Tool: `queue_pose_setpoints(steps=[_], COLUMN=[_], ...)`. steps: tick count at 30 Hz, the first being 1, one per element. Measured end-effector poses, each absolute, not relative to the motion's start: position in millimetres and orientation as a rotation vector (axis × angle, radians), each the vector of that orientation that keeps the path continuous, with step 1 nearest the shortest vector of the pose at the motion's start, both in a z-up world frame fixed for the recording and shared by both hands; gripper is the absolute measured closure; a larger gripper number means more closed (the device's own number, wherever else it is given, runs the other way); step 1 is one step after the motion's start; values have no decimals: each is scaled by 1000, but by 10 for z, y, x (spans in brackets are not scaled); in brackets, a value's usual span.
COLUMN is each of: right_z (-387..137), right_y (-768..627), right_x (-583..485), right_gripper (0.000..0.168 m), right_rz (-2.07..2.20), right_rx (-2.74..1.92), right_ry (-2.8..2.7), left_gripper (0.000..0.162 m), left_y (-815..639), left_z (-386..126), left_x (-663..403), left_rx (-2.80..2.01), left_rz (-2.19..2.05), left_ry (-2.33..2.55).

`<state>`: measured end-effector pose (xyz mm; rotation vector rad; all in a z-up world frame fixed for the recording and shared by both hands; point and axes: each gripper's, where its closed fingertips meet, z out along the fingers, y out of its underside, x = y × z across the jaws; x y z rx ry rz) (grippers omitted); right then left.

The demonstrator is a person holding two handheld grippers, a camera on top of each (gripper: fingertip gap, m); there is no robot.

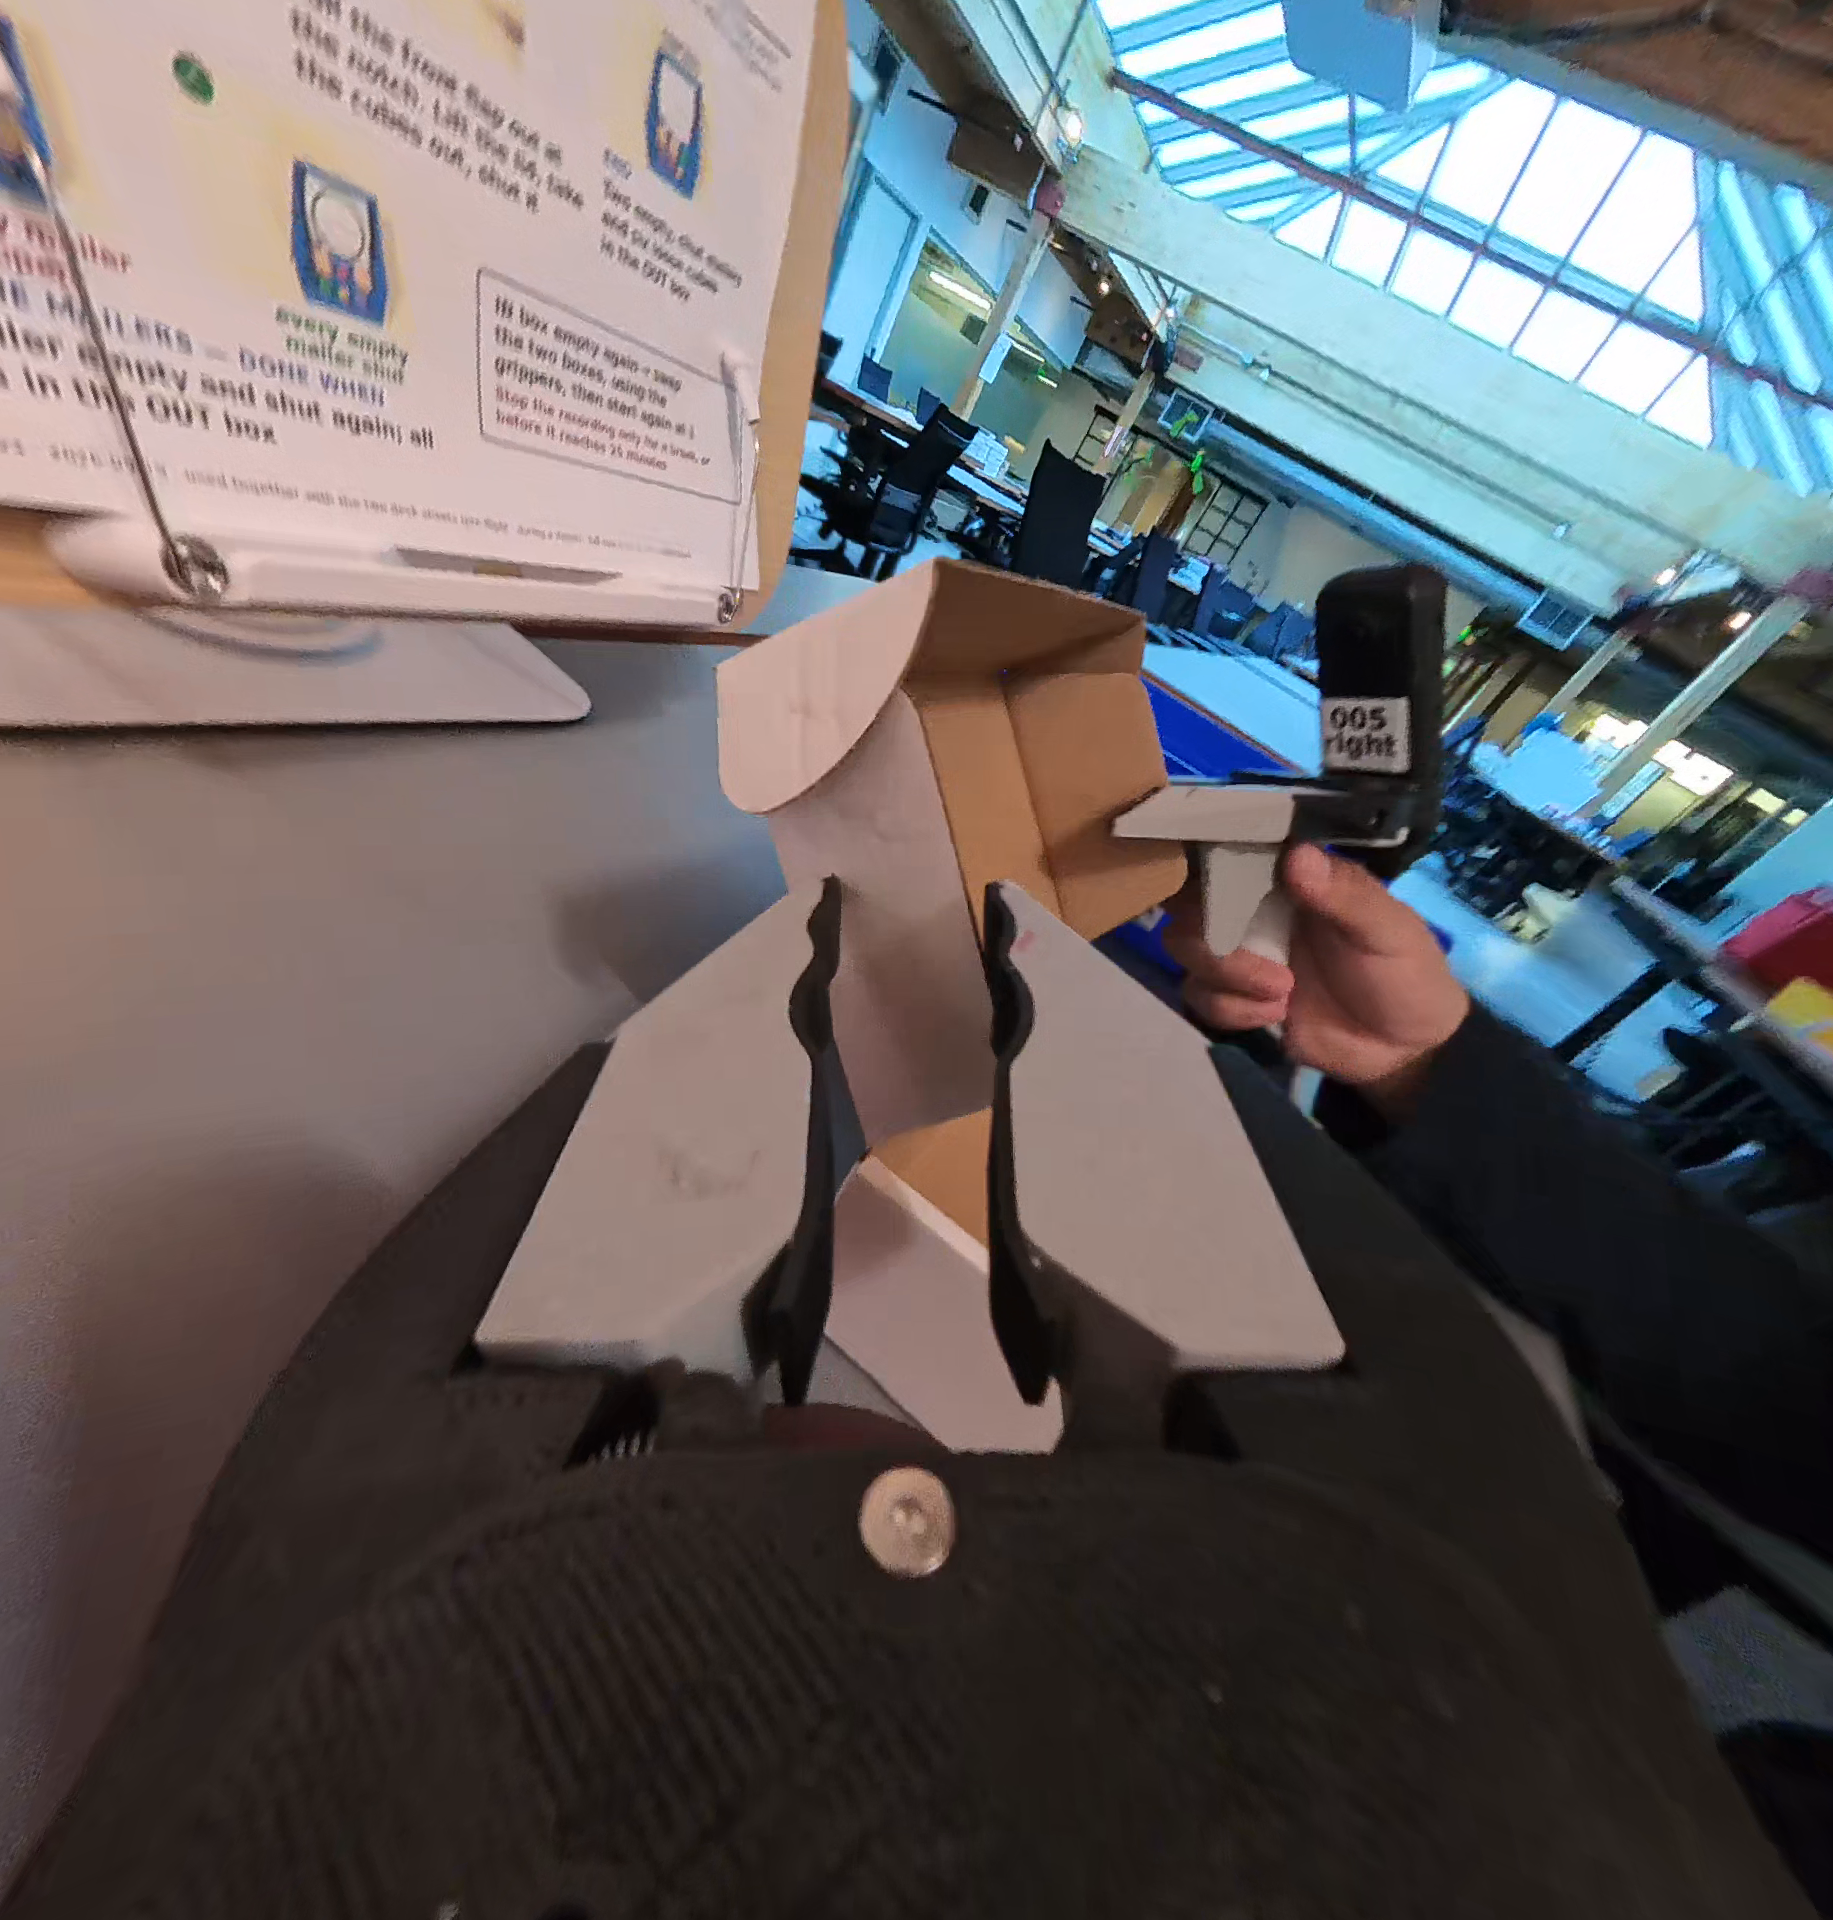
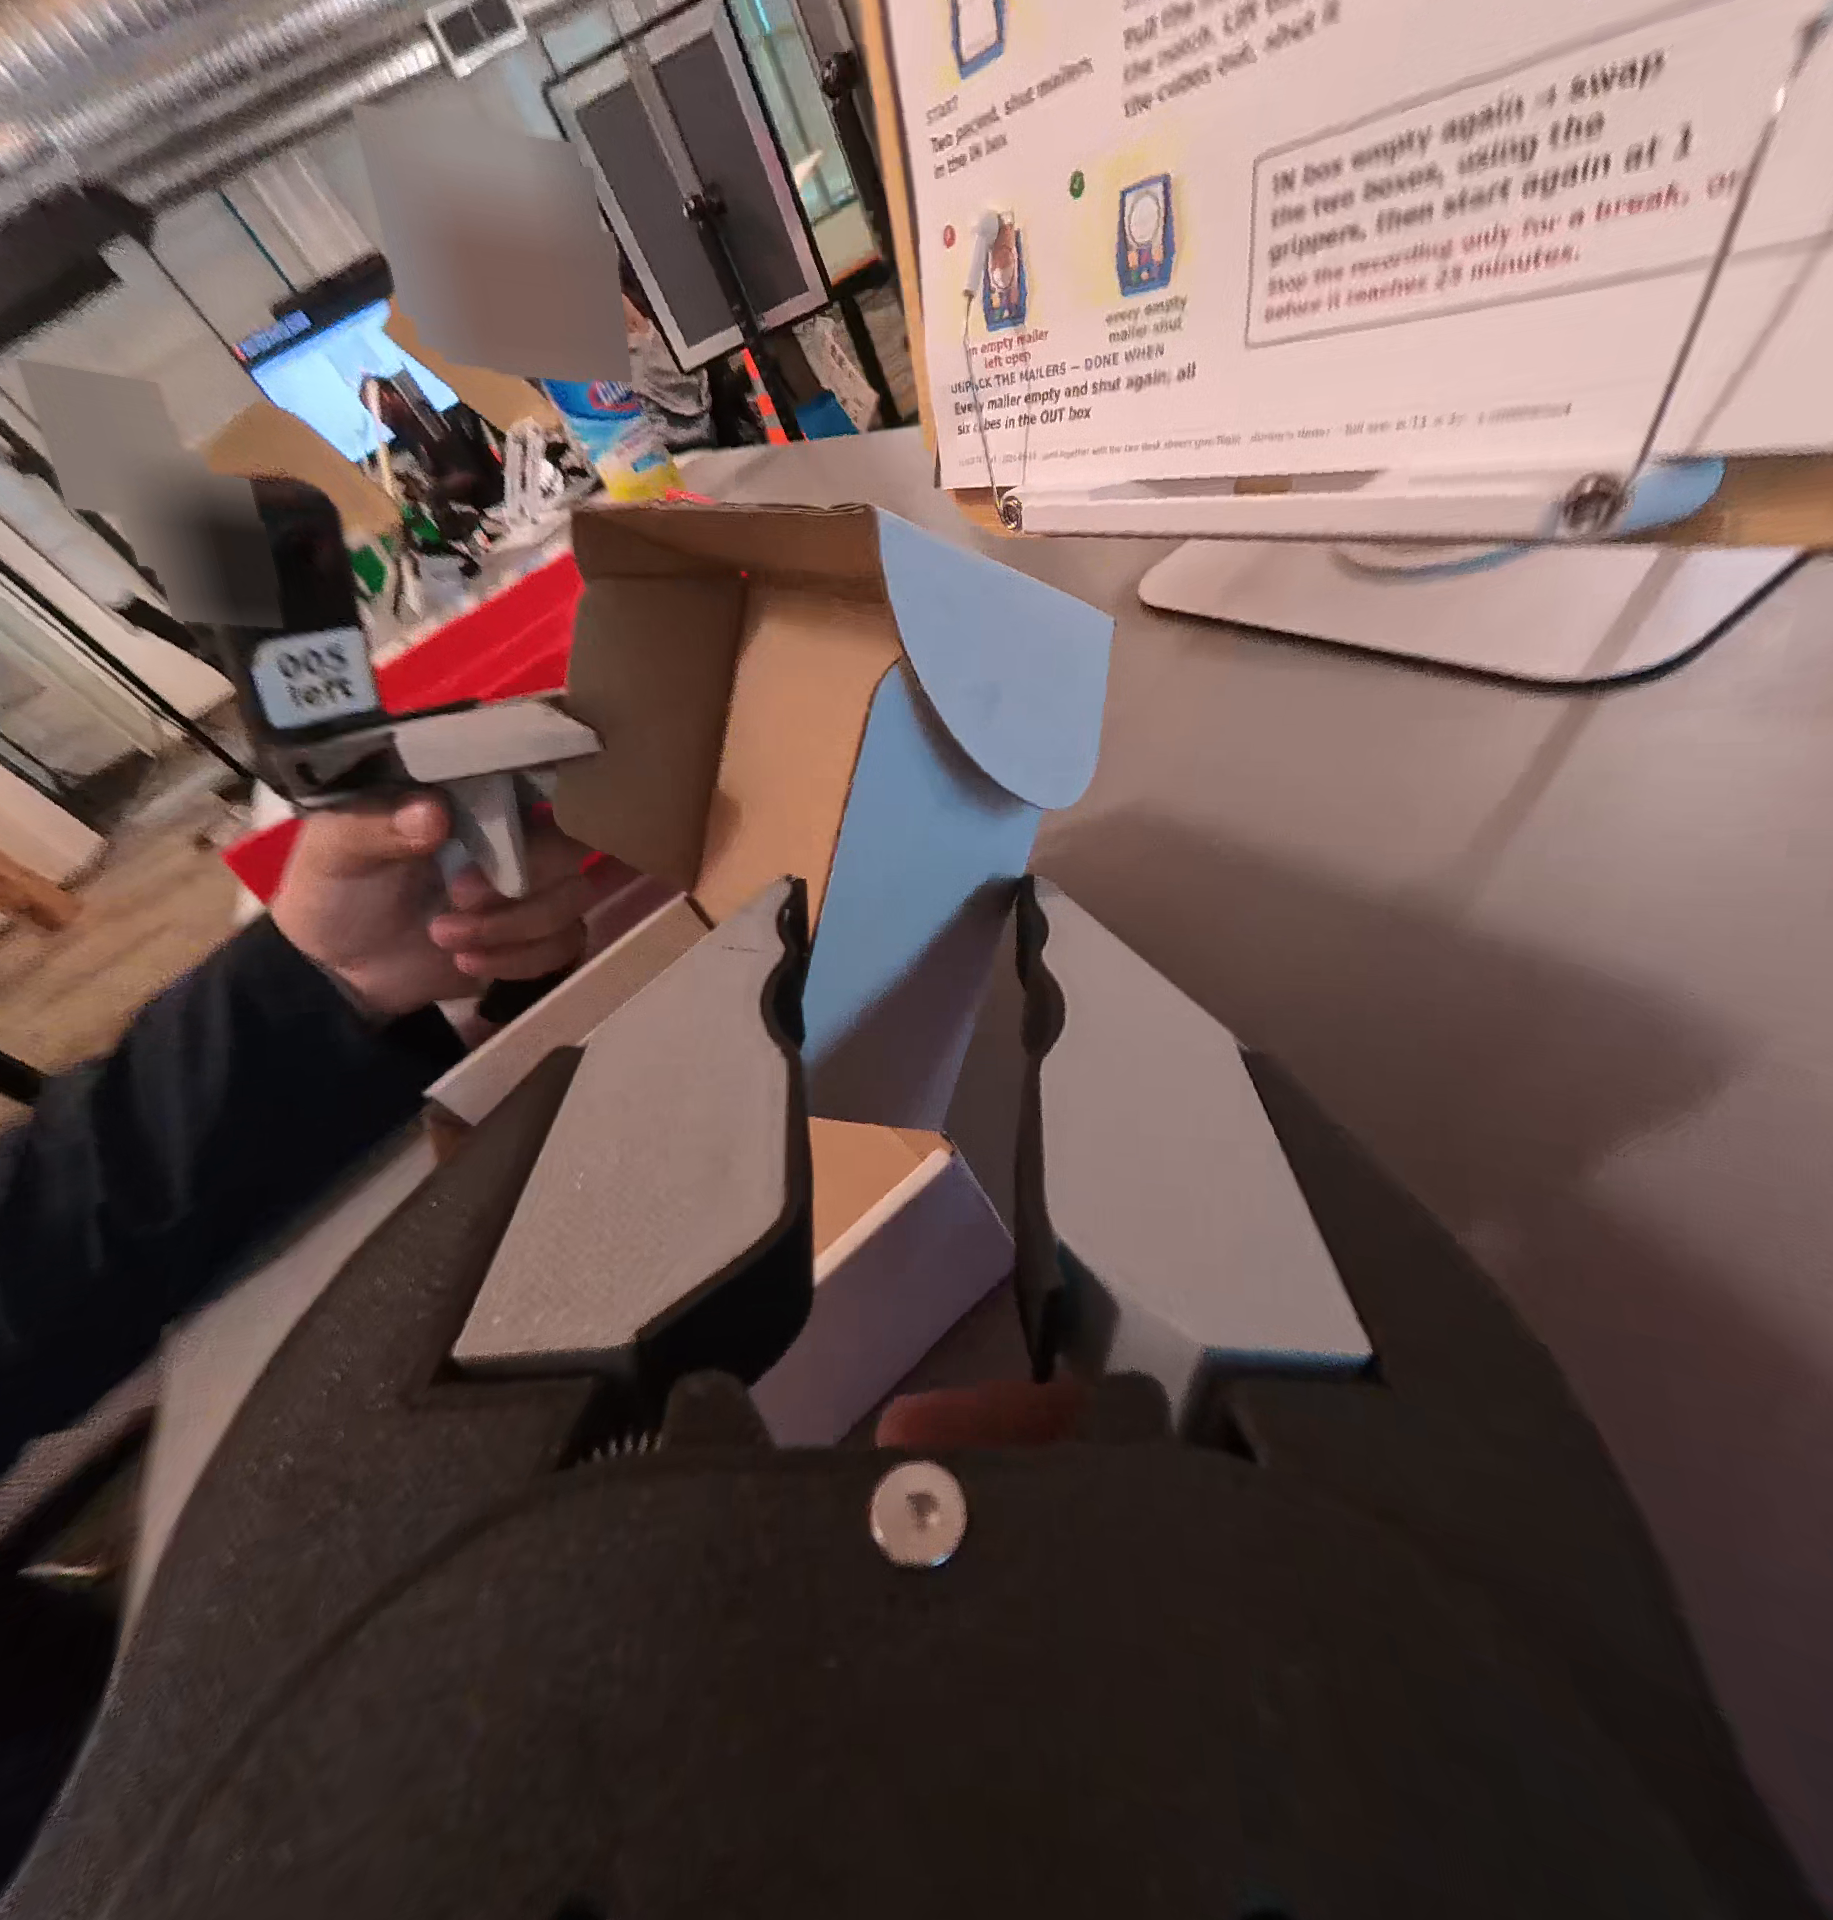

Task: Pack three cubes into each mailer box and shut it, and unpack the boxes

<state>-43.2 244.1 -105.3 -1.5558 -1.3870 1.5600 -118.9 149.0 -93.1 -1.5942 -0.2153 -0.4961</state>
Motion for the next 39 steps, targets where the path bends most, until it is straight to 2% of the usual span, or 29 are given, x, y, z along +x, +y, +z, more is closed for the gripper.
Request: queue_pose_setpoints(steps=[6,10,15,20,23,28,33,39], right_z=[-1045,-1068,-1062,-993,-856,-1125,-1271,-1444], right_y=[2307,2142,1964,1941,2009,1966,1780,1625], right_x=[-351,-244,-41,-3,-66,89,332,548], right_gripper=[131,121,122,111,112,125,113,107], right_rz=[1223,1102,1021,994,966,871,973,921], right_rx=[-1286,-1169,-1073,-1039,-1018,-984,-948,-873], right_ry=[-1561,-1635,-1646,-1617,-1565,-1736,-1815,-1990], left_gripper=[137,134,134,135,135,136,139,138], left_y=[1321,1138,951,967,1108,1017,751,568], left_z=[-909,-905,-911,-942,-978,-987,-1090,-1213], left_x=[-1007,-782,-576,-515,-638,-580,-234,-112], left_rx=[-1619,-1629,-1633,-1652,-1711,-1769,-1794,-1820], left_rz=[-217,-151,-62,148,213,165,-38,-120], left_ry=[3,76,136,205,230,301,408,418])
